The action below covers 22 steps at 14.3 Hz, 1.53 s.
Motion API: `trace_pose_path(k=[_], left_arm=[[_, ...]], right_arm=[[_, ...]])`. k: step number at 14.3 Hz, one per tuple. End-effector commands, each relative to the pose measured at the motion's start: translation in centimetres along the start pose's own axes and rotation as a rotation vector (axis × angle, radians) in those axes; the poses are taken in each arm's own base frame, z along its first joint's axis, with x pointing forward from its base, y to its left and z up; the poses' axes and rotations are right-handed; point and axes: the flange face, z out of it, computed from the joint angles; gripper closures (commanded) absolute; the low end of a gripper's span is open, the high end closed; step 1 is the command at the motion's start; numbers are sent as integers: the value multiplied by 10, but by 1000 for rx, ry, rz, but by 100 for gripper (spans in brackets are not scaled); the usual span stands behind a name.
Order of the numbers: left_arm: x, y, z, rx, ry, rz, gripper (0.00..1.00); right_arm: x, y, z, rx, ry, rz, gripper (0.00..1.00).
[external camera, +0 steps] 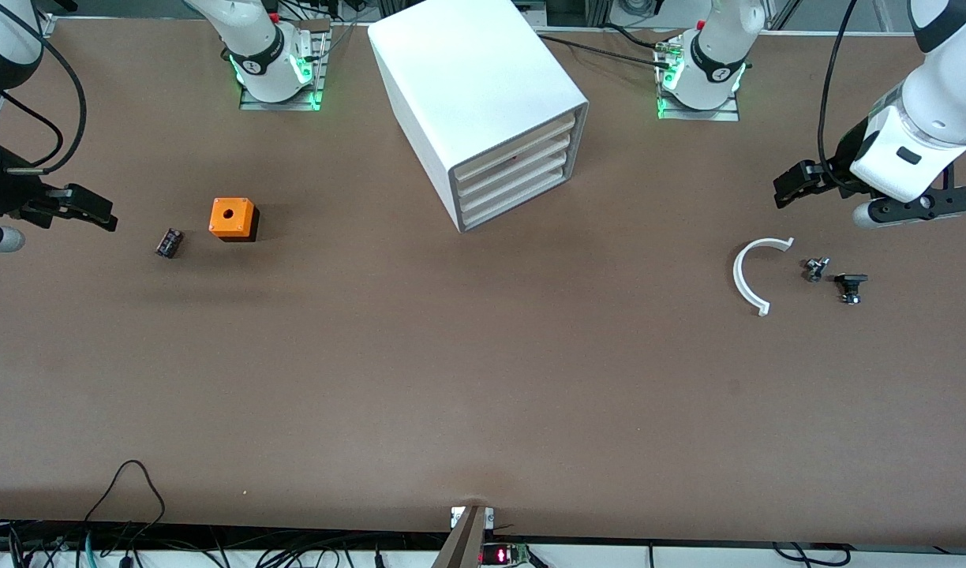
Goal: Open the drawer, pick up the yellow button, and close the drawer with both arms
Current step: 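Reach the left gripper toward the handle of the white cabinet drawer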
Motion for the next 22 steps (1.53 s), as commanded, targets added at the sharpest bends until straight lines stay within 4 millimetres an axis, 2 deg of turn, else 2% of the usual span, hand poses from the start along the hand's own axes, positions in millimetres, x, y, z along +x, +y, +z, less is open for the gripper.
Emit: trace_pose_path(k=[1,5,7,8,10,11,12,13,15,16,18,19,21,22], left_arm=[[-1,2,-4,14,-7,19,0],[3,2,-5,10,-8,17,0],[15,9,2,7,-22,27,0],[23,16,15,14,-63,37,0],[28,10,19,11,-107,45,0],[34,16,38,6,-146,61,0],[34,27,48,7,-182,76,0],[35,26,50,4,-224,81,0],[33,42,53,-6,-267,103,0],[31,50,62,-18,-297,122,0],[17,87,96,-64,-408,181,0],[18,101,123,-147,-505,186,0],[-1,127,171,-367,-672,170,0],[-12,136,193,-478,-703,205,0]], right_arm=[[-6,0,-3,4,4,-17,0],[-6,0,-3,4,4,-19,0],[-6,-2,-4,8,4,-20,0],[-6,-3,-3,19,2,-17,0],[-5,-15,-6,21,13,-36,0],[-4,-22,-7,21,20,-45,0],[-4,-28,-7,22,20,-57,0],[-5,-37,-7,29,17,-73,0],[-7,-53,-8,29,16,-102,0],[-7,-54,-8,29,14,-106,0],[-8,-54,-8,28,8,-108,0],[-7,-54,-6,28,4,-108,0],[-8,-54,-6,28,-4,-108,0],[-9,-55,-6,28,-5,-109,0]])
